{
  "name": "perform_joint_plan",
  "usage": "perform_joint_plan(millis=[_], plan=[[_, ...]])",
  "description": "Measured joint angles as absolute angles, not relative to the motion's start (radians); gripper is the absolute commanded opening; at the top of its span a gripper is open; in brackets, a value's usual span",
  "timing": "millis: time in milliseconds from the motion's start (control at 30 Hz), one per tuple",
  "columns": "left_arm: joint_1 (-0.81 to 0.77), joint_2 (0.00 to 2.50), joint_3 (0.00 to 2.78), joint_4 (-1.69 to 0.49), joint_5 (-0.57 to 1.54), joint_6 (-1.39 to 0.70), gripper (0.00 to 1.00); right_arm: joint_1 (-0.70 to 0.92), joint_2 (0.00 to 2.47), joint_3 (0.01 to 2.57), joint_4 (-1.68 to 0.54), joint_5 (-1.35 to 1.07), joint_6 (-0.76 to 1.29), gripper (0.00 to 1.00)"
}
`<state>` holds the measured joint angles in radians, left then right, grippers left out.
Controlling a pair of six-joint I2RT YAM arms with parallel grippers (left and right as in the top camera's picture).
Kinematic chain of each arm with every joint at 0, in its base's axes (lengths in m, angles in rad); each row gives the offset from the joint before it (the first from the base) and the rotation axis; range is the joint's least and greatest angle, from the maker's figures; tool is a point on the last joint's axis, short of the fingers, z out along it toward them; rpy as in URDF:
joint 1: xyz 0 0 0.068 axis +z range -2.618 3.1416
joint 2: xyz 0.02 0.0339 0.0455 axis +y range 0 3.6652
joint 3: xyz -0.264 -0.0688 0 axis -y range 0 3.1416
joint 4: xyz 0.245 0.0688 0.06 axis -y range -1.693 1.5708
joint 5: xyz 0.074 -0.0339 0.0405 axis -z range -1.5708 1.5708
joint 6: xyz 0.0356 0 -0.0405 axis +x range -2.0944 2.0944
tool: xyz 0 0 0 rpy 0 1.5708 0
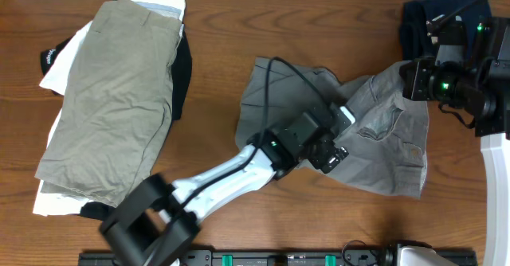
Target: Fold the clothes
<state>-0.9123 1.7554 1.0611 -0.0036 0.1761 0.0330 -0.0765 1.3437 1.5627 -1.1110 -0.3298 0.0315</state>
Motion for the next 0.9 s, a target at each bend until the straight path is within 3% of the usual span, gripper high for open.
perform_joint_plan(millis=[200, 600, 900], plan=[[-0.863, 1.789, 1.061, -0.018, 0.081, 0.033, 0.89, -0.076, 1.344, 1.563, -1.113, -0.33, 0.031, 0.01], [-0.597, 1.788, 1.061, -0.049, -0.027, 0.029, 0.9, -0.076, 1.353, 1.563, -1.114, -0.351, 0.032, 0.01], [-0.543, 1.788, 1.062, -0.137, -0.06, 0.065, 0.89, -0.088, 1.354, 1.563, -1.114, -0.371, 0.032, 0.01]])
